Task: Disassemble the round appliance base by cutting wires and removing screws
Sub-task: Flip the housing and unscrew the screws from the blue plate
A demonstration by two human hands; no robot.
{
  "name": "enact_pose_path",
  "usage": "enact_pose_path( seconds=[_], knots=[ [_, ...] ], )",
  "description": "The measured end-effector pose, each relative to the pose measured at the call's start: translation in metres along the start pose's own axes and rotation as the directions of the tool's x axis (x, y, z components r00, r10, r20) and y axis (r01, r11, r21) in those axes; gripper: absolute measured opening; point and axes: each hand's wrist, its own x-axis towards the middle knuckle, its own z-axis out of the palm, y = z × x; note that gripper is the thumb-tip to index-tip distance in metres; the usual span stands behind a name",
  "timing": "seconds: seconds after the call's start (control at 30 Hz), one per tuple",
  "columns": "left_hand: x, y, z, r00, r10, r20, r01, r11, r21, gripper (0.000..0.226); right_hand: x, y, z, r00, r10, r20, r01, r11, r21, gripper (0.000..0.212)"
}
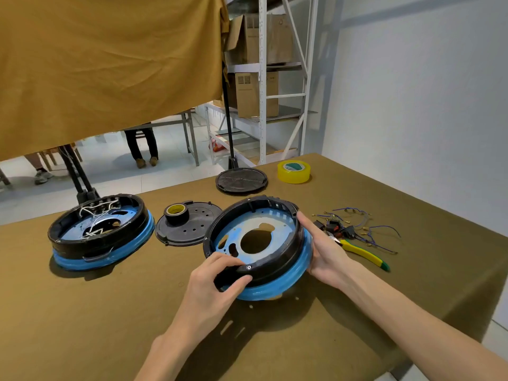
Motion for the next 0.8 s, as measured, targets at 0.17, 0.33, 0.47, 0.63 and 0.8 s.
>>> enact_pose_path(
  seconds=[0.17, 0.33, 0.47, 0.63, 0.8],
  knots=[
    [0.012, 0.015, 0.005, 0.998, -0.056, 0.014, 0.057, 0.997, -0.061, 0.030, 0.001, -0.012, 0.016, 0.988, -0.146, -0.039, 0.142, 0.986, -0.091, 0.047],
    [0.023, 0.029, 0.009, 0.984, -0.177, -0.034, 0.158, 0.935, -0.317, 0.026, 0.001, -0.027, 0.022, 0.970, -0.227, -0.087, 0.207, 0.958, -0.197, 0.045],
    [0.028, 0.040, 0.005, 0.972, -0.221, -0.086, 0.166, 0.893, -0.417, 0.019, -0.006, -0.044, 0.035, 0.954, -0.298, -0.019, 0.290, 0.941, -0.172, 0.041],
    [0.045, 0.048, 0.000, 0.835, -0.551, -0.004, 0.276, 0.425, -0.862, 0.038, -0.022, -0.054, 0.072, 0.870, -0.434, 0.234, 0.493, 0.771, -0.404, 0.050],
    [0.039, 0.036, 0.001, 0.749, -0.630, 0.205, 0.315, 0.067, -0.947, 0.048, -0.023, -0.008, 0.079, 0.829, -0.250, 0.501, 0.560, 0.344, -0.754, 0.032]
  ],
)
